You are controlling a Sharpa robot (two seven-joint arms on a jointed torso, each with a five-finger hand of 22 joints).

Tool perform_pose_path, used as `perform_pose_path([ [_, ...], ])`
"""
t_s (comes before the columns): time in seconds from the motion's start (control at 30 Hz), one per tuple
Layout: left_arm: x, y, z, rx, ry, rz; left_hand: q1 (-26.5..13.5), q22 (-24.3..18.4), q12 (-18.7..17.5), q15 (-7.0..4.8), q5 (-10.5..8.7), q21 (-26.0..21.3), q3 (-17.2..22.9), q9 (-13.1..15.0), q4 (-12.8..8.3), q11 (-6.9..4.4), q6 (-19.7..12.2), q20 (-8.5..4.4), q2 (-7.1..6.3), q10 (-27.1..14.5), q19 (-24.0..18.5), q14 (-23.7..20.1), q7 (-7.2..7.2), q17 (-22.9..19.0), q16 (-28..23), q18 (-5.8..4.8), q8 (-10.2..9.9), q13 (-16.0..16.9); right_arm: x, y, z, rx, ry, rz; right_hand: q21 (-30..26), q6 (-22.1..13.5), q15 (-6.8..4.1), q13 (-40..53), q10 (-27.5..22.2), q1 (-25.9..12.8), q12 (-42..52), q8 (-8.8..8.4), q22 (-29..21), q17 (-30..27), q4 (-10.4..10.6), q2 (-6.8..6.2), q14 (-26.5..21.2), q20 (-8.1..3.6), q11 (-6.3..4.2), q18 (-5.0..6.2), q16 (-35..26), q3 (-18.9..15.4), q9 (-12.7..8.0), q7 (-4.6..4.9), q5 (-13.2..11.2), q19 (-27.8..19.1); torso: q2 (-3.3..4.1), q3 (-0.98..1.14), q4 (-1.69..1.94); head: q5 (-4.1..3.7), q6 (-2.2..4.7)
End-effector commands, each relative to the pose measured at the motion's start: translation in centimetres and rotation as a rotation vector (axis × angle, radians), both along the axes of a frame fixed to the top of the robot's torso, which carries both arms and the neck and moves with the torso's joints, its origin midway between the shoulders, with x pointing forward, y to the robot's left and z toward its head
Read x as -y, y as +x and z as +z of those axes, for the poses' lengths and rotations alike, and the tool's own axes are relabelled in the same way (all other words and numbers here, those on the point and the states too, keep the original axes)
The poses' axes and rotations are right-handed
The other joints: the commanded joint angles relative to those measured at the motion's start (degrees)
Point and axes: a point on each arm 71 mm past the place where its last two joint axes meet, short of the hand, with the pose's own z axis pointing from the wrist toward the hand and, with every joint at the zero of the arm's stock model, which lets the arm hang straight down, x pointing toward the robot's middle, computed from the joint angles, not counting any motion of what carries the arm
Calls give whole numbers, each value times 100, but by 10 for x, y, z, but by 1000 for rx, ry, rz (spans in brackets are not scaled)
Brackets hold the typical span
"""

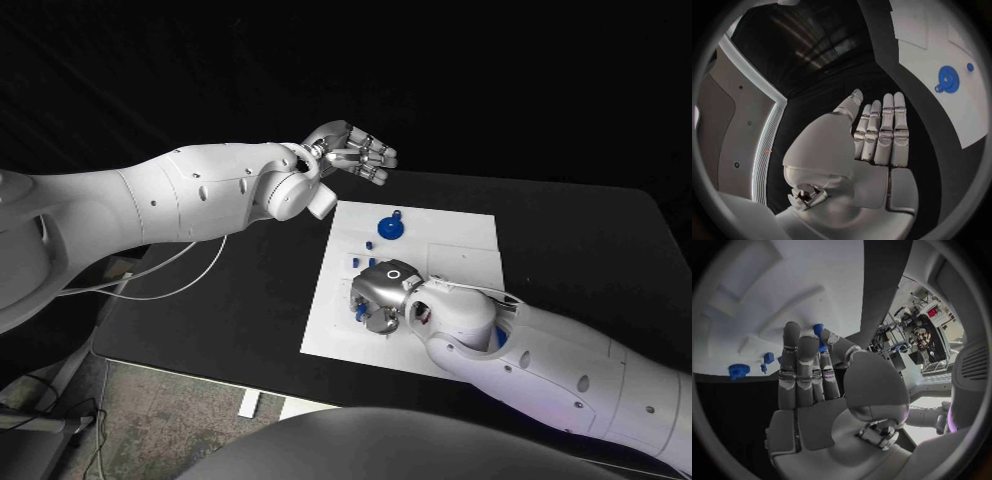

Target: Assemble the parts on the task board

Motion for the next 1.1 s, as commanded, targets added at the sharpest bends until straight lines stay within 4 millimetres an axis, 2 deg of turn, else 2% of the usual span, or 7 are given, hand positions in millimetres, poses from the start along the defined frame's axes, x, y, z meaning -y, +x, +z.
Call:
perform_pose_path([
  [0.03, 3, 0, 0, -3, -11, -16, -10, -4, -3, 2, 18, 11, -2, -4, 48, 14, -42, 13, 16, 2, -30, 14, -13, -5, -11, -62, -4, -7, 1, 0, -2, 9, -32, -3, -34, 35, -38, 4, 97, 15, 15, 19, 19, -1, 11, 0, -23, -24, -66, 117, -34, 21, 0, 3, -16, -9, 0, -1, -2, -4, 1],
  [0.17, 3, 0, 1, 0, -12, -15, -10, -4, -3, 2, 18, 11, -2, -4, 48, 14, -42, 13, 16, 2, -30, 14, -13, -5, -11, -62, -4, -7, 1, -1, -2, -2, -19, 0, -23, -18, -26, 3, 23, 70, 17, 17, 73, -3, -19, -99, -20, -17, -45, 128, -40, -206, -9, 29, 209, -20, 1, 2, -1, -4, 1],
  [0.3, 2, 0, 1, 0, -11, -13, 8, -23, -1, 0, 17, 5, -6, -3, 48, 11, -40, 12, 15, 8, -20, 17, -14, -4, -6, -58, -2, -6, 2, -1, -2, -15, -5, -1, -80, -105, 0, 0, -108, -2, 15, 13, 53, -4, 39, -152, -16, 19, -32, 108, -43, -735, -21, 28, 559, -20, 0, 3, 0, 1, 1],
  [0.53, 1, 0, 1, -1, -11, -13, 6, -25, -2, 0, 16, 5, -7, -4, 50, 12, -42, 12, 15, 8, -19, 17, -13, -5, -6, -59, -3, -7, 3, 0, -1, -22, 23, -7, -304, -283, 58, -3, -367, -98, 13, 12, -199, -2, 28, -135, -9, 74, 45, 106, -20, -1242, -31, 50, 688, 127, 0, 4, -5, 4, 1],
  [0.73, 1, 0, 1, -2, -11, -14, 4, -27, -3, 0, 16, 5, -8, -4, 52, 12, -45, 12, 15, 9, -18, 18, -12, -5, -6, -60, -4, -7, 3, 1, 0, -20, 47, -15, -363, -428, 104, -8, -610, -117, 10, 6, -267, -6, -11, -166, -15, 111, 121, 142, -6, -1272, -40, 94, 696, 174, 1, 4, -5, 2, 1],
  [0.77, 1, 0, 1, -2, -11, -15, 4, -27, -3, 0, 16, 5, -8, -4, 52, 12, -45, 12, 15, 9, -18, 18, -12, -5, -6, -60, -4, -7, 3, 1, 0, -19, 53, -18, -368, -480, 136, -8, -782, -111, 13, 7, -274, -6, -23, -194, -14, 127, 170, 161, -1, -1264, -40, 115, 698, 182, 0, 4, -5, -2, 1],
  [1.1, 0, 0, 0, -3, -10, -14, 4, -27, -3, 0, 16, 5, -8, -4, 52, 12, -45, 12, 15, 9, -18, 18, -12, -5, -6, -60, -4, -7, 5, 2, 2, -18, 87, -31, -403, -667, 189, -9, -1104, -52, 12, 10, -296, -22, -15, -327, -47, 208, 264, 258, 21, -1309, -41, 171, 733, 198, 1, 1, -3, -5, 1],
])
